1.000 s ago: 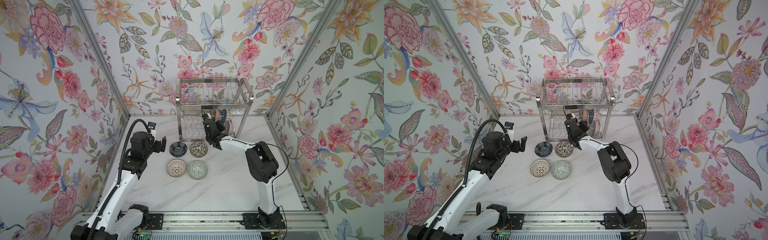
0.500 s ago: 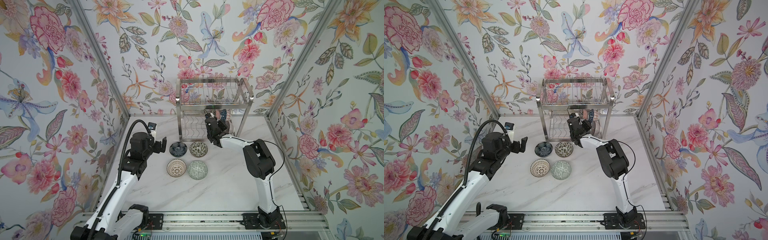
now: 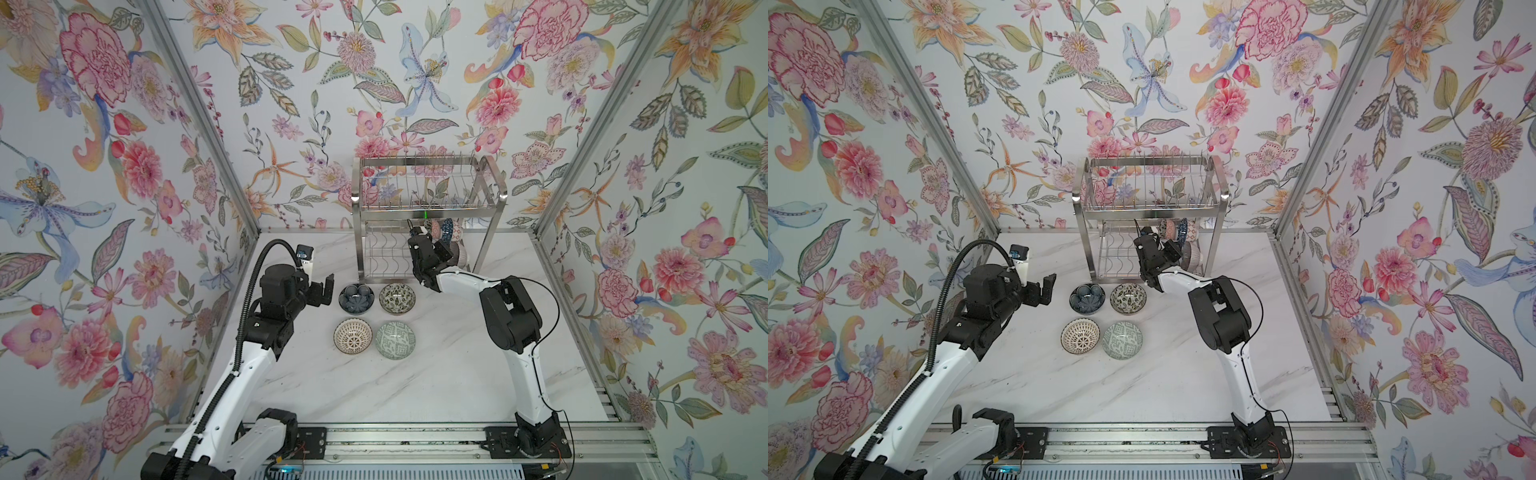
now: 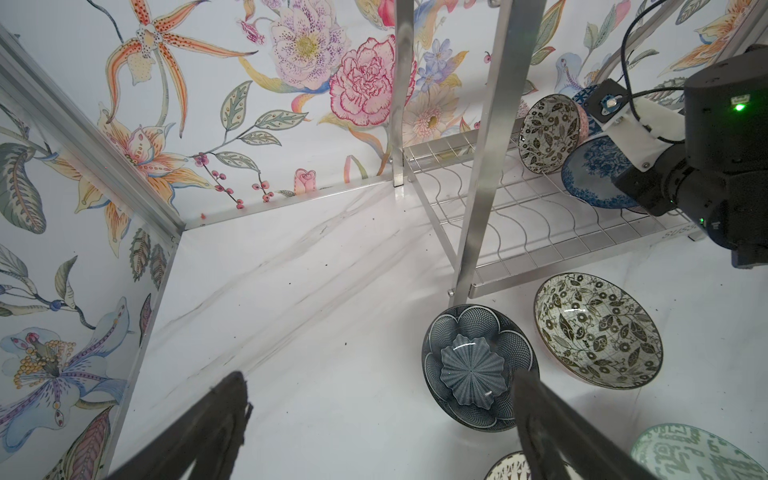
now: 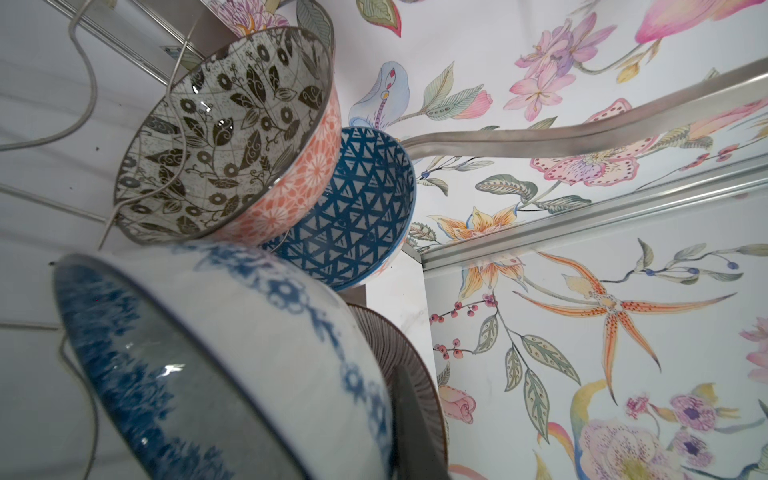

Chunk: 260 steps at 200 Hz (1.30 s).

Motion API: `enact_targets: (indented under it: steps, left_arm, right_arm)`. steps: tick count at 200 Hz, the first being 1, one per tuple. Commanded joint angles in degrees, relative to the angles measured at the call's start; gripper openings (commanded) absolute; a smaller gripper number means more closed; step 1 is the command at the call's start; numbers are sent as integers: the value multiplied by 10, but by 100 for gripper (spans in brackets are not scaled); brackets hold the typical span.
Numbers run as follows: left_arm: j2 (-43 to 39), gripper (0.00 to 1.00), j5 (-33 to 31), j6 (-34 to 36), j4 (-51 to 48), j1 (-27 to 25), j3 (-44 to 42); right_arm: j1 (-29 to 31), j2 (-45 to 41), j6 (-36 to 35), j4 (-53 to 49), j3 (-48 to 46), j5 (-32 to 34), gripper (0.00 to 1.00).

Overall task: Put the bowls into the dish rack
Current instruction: 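Carry the blue floral bowl with the right gripper into the upper rack tier, then open the right gripper to leave the blue floral bowl in the rack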

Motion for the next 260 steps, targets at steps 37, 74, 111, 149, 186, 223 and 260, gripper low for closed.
enact_targets:
  steps: [37, 74, 111, 149, 186, 223, 260]
  left_arm:
    - [-4, 99, 5, -5, 7, 6, -6]
    - [-1, 99, 6, -5, 7, 7, -6]
    - [-1, 99, 6, -6, 6, 6, -7]
    - [2, 99, 7, -6, 4, 6, -5]
    - [7, 99, 8, -6, 1, 6, -3]
    - [19, 99, 8, -8, -7, 7, 0]
    - [40, 99, 10, -13, -18, 6, 8]
  right_arm:
    - [4, -4, 55, -37, 17, -15, 18]
    - [4, -26, 93, -67, 10, -44, 28]
    - [2, -45, 106, -80, 4, -54, 35]
    - [4, -77, 116, -95, -11, -74, 71]
    - [23, -124, 115, -102, -39, -104, 96]
    - [67, -178, 127, -103, -103, -157, 99]
    - [87, -261, 176, -115, -186, -242, 99]
